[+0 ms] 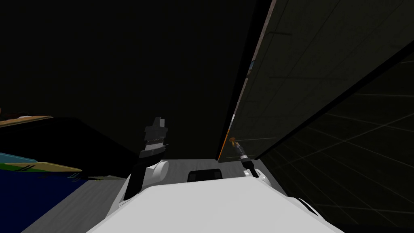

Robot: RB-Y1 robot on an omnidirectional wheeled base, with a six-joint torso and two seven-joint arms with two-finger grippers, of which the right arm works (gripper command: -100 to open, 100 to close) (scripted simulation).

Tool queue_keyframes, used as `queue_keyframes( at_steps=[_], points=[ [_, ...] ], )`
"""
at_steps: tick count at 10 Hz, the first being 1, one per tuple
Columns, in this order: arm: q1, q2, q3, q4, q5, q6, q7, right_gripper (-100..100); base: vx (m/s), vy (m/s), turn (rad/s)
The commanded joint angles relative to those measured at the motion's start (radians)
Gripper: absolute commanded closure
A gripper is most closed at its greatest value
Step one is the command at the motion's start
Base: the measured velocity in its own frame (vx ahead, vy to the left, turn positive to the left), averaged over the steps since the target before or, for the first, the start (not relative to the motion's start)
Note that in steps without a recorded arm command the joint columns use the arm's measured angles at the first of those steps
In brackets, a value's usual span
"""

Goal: Pull the door open

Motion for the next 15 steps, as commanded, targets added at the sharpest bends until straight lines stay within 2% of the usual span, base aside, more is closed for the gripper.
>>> queue_keyframes(
  at_steps=[1,4,5,6,7,9,12,14,15],
  points=[
    [0.003,0.010,0.008,-0.009,-0.015,0.010,-0.050,100,-0.046,-0.028,0.071],
    [-0.002,0.016,0.012,-0.011,-0.046,0.018,-0.127,100,-0.076,-0.041,0.098],
    [-0.002,0.016,0.012,-0.011,-0.046,0.018,-0.133,100,-0.046,-0.028,0.053],
    [-0.004,0.020,0.014,-0.013,-0.063,0.023,-0.172,100,-0.061,-0.033,0.072],
    [-0.004,0.020,0.014,-0.013,-0.063,0.023,-0.174,100,-0.053,-0.020,0.064],
    [-0.009,0.026,0.019,-0.015,-0.097,0.032,-0.238,100,-0.075,-0.031,0.119],
    [-0.012,0.030,0.022,-0.017,-0.114,0.037,-0.298,100,-0.060,-0.037,0.078],
    [-0.017,0.037,0.027,-0.019,-0.150,0.046,-0.363,100,-0.070,-0.038,0.112],
    [-0.017,0.037,0.027,-0.019,-0.150,0.046,-0.381,100,-0.066,-0.040,0.073]
  ],
)
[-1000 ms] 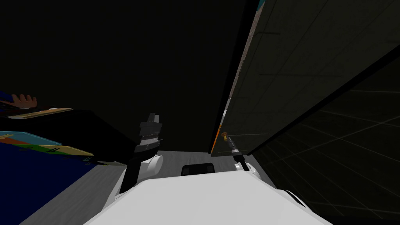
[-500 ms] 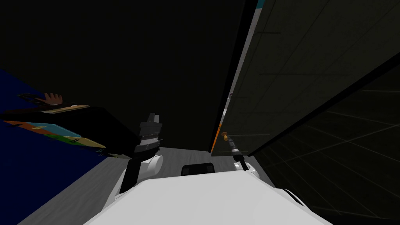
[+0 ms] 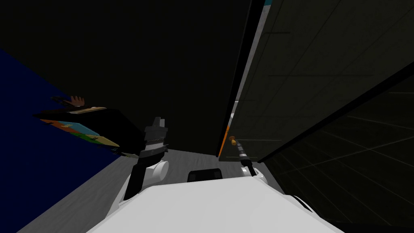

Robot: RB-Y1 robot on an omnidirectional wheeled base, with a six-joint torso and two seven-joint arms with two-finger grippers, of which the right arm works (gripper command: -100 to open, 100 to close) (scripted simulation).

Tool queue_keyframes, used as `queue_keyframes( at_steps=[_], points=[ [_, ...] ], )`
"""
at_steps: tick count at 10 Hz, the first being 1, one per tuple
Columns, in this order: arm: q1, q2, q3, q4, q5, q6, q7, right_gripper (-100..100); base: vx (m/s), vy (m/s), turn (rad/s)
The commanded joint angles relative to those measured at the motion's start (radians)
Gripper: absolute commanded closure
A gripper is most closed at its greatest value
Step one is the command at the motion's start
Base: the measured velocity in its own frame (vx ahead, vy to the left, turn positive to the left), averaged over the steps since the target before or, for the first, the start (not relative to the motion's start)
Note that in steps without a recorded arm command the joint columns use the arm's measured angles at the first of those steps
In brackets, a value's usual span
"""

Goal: Pull the door open

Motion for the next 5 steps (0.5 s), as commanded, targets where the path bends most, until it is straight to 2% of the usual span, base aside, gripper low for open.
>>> queue_keyframes(
  at_steps=[1,2,3,4,5],
  points=[
    [-0.004,0.018,0.014,0.001,-0.016,-0.001,-0.050,100,-0.073,-0.032,0.097],
    [-0.004,0.018,0.014,0.001,-0.016,-0.001,-0.058,100,-0.056,-0.031,0.055],
    [-0.007,0.022,0.017,-0.001,-0.034,0.004,-0.095,100,-0.067,-0.034,0.111],
    [-0.007,0.022,0.017,-0.001,-0.034,0.004,-0.100,100,-0.057,-0.030,0.049],
    [-0.010,0.026,0.019,-0.002,-0.052,0.009,-0.137,100,-0.062,-0.025,0.107]
  ],
)
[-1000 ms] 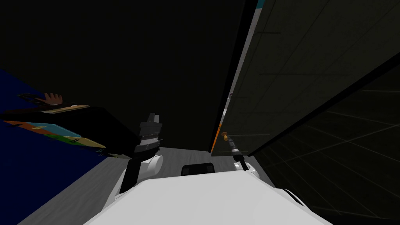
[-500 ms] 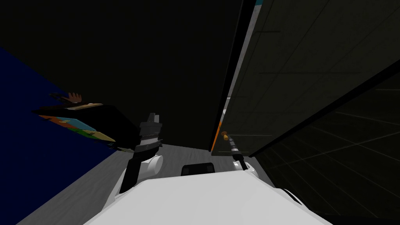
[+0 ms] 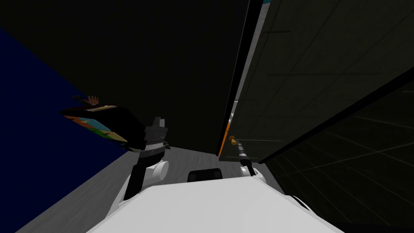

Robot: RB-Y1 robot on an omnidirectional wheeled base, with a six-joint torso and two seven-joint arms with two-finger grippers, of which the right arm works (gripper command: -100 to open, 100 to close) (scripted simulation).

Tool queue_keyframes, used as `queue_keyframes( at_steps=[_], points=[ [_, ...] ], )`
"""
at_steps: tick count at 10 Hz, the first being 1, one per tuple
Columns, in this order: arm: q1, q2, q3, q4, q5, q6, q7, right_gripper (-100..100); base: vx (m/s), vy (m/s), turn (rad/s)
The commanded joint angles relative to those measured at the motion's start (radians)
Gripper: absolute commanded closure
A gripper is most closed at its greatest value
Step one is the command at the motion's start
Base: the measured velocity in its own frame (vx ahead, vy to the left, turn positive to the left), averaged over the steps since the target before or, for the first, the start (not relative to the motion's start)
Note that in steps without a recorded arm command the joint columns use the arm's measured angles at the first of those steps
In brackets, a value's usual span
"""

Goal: Pull the door open

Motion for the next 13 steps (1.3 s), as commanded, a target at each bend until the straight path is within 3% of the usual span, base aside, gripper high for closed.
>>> queue_keyframes(
  at_steps=[1,4,6,8,13],
  points=[
    [-0.011,0.014,0.015,0.011,-0.003,-0.010,-0.033,100,-0.051,-0.026,0.061],
    [-0.017,0.021,0.020,0.008,-0.040,0.000,-0.116,100,-0.062,-0.030,0.082],
    [-0.017,0.021,0.020,0.008,-0.040,0.000,-0.116,100,-0.032,-0.022,0.036],
    [-0.022,0.029,0.026,0.005,-0.077,0.010,-0.181,100,-0.074,-0.029,0.127],
    [-0.028,0.036,0.031,0.002,-0.115,0.020,-0.282,100,-0.065,-0.028,0.071]
  ],
)
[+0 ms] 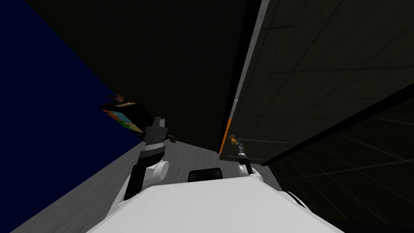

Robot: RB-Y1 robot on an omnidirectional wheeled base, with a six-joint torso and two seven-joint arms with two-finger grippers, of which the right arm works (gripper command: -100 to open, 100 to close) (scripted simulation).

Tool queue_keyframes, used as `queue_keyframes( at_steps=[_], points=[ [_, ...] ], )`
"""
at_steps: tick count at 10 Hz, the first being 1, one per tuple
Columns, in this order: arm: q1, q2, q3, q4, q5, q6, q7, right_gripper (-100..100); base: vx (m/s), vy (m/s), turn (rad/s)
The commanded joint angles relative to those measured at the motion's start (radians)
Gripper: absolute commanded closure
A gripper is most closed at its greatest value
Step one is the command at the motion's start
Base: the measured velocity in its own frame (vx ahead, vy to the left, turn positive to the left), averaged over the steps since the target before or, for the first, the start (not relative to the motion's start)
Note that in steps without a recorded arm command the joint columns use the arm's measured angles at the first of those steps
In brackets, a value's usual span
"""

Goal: Pull the door open

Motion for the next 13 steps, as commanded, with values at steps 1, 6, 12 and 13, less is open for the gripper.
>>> queue_keyframes(
  at_steps=[1,6,12,13],
  points=[
    [0.003,0.016,0.015,-0.034,0.004,0.001,-0.012,100,-0.012,-0.004,0.033],
    [-0.002,0.023,0.020,-0.029,-0.033,0.011,-0.095,100,-0.049,-0.021,0.059],
    [0.020,0.023,0.017,-0.061,-0.096,0.053,-0.218,-100,-0.050,-0.025,0.063],
    [0.019,0.025,0.021,-0.063,-0.106,0.055,-0.243,-100,-0.077,0.026,0.108]
  ],
)
